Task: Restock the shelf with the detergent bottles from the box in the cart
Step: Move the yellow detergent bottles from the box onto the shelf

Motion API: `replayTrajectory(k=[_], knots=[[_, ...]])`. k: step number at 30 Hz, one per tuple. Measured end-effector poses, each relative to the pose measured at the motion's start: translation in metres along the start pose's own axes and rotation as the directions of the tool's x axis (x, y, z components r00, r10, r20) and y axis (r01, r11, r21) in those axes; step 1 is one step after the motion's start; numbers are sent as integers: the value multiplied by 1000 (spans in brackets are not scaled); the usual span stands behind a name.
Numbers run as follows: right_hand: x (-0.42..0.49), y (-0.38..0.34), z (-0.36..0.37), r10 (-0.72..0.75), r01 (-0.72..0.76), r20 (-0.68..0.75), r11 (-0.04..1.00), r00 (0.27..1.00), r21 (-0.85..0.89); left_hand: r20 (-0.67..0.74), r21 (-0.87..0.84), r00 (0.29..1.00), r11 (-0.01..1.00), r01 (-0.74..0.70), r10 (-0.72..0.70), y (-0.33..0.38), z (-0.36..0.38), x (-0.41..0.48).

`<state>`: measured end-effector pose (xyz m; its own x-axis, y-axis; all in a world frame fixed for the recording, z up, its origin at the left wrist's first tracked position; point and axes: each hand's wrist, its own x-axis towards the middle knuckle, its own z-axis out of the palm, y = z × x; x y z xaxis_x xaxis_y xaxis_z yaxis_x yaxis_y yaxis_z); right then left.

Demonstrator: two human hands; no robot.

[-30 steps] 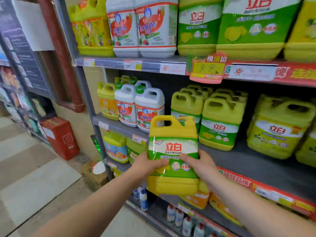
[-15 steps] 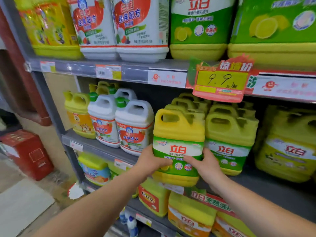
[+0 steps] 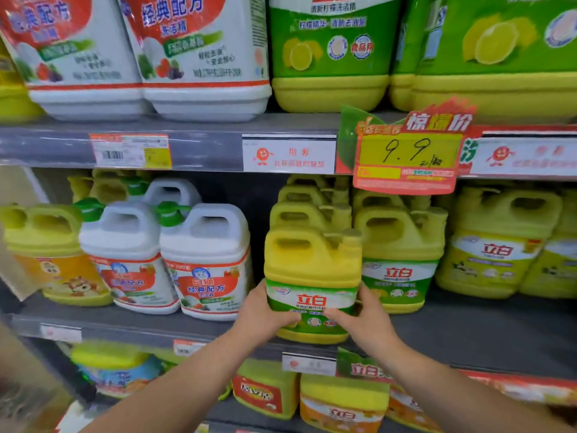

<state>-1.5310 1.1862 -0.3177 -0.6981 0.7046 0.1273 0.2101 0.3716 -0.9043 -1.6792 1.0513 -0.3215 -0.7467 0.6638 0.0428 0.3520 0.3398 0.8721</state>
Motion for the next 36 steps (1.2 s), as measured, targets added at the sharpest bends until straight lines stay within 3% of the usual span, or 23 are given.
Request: replayTrajectory(k=[6, 21, 25, 27, 30, 32, 34, 36], knots=[[-2, 0, 9, 68, -60, 78, 994, 995, -94, 42, 36, 999, 999, -20, 18, -10, -3, 2], [0, -9, 11, 136, -122, 68, 976, 988, -178, 59, 70, 998, 997, 13, -17, -14, -2, 2], [-1, -18, 5, 171, -142, 84, 949, 982, -282, 101, 24, 994, 999, 35, -37, -6, -5, -1], [-2, -24, -3, 173, -138, 84, 938, 981, -319, 57, -11, 998, 1000, 17, -16, -4, -11, -6], [-9, -31, -23, 158, -134, 34, 915, 987, -380, -99, 65, 993, 996, -56, 62, -2, -24, -20], [-18, -32, -38, 138, -122, -3, 865, 990, -487, -118, 218, 971, 959, -180, 210, 3, -28, -34], [-32, -32, -52, 112, -105, -26, 788, 993, -606, -16, 327, 919, 870, -368, 394, 14, -23, -48], [-50, -31, -64, 93, -93, -42, 664, 995, -742, 158, 426, 821, 712, -558, 549, 28, -8, -53]])
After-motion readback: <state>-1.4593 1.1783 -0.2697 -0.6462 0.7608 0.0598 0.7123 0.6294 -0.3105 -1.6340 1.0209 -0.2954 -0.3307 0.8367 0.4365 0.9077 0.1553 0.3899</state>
